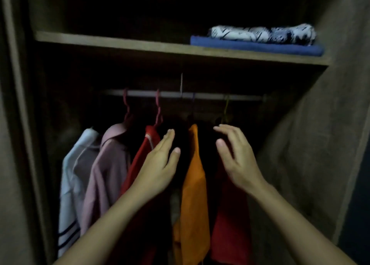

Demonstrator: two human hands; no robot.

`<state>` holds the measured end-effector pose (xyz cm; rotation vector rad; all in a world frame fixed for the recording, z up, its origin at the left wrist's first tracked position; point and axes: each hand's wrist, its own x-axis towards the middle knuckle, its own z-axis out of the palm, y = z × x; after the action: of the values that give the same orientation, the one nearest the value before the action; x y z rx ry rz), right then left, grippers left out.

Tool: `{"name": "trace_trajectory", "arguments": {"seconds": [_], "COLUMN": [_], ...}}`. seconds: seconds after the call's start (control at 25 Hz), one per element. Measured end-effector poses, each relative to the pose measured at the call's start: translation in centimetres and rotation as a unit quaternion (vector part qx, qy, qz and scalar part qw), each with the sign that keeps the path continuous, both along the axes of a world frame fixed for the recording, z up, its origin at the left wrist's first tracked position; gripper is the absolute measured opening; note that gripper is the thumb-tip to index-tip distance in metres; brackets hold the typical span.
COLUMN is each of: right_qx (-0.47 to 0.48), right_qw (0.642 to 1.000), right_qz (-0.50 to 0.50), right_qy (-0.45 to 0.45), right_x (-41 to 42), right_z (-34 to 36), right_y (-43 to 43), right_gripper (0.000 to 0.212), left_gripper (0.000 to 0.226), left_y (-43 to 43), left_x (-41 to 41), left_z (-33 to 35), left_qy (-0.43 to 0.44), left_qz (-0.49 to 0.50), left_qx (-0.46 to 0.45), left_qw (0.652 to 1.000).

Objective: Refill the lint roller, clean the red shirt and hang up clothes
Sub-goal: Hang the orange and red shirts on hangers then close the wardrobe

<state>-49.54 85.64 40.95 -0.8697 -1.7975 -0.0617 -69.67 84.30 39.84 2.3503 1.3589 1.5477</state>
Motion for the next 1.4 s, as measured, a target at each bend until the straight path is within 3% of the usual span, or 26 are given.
{"name": "trace_trajectory", "arguments": {"seconds": [0.12,0.36,0.52,0.68,0.76,1.0,1.24,1.4], "right_qx": [-0.037,-0.121,-0.138,-0.094,-0.061,-0.009,0.127,0.139], "right_qw": [0.993,0.949,0.919,0.871,0.85,0.772,0.665,0.658], "right_qz": [0.053,0.138,0.195,0.234,0.23,0.099,0.037,0.022], "right_qy": [-0.1,-0.257,-0.314,-0.423,-0.47,-0.627,-0.735,-0.74], "right_x": [-4.9,-14.6,-19.9,-24.6,-26.7,-30.8,-33.0,-31.8], "right_z": [-6.7,-18.7,-23.9,-29.2,-30.9,-30.8,-31.8,-31.9], "right_y": [-4.9,-10.5,-13.2,-15.3,-15.5,-13.5,-12.9,-12.6], "right_gripper": [0.048,0.047,0.045,0.051,0.049,0.039,0.046,0.039], "left_gripper": [0.057,0.056,0.053,0.052,0.058,0.059,0.058,0.067], "left_y": [-1.9,-7.9,-12.6,-14.6,-15.0,-14.1,-14.0,-13.9], "left_x": [-3.1,-11.0,-17.0,-21.9,-24.3,-26.7,-27.1,-26.9], "left_z": [-3.2,-8.2,-10.7,-13.0,-13.8,-14.4,-14.7,-14.9], "left_qy": [0.054,0.256,0.391,0.476,0.487,0.435,0.444,0.474], "left_qz": [0.028,0.085,0.13,0.224,0.271,0.306,0.3,0.282], "left_qx": [0.014,0.027,0.095,0.133,0.124,0.104,0.133,0.15], "left_qw": [0.998,0.963,0.906,0.84,0.821,0.84,0.834,0.821]}}
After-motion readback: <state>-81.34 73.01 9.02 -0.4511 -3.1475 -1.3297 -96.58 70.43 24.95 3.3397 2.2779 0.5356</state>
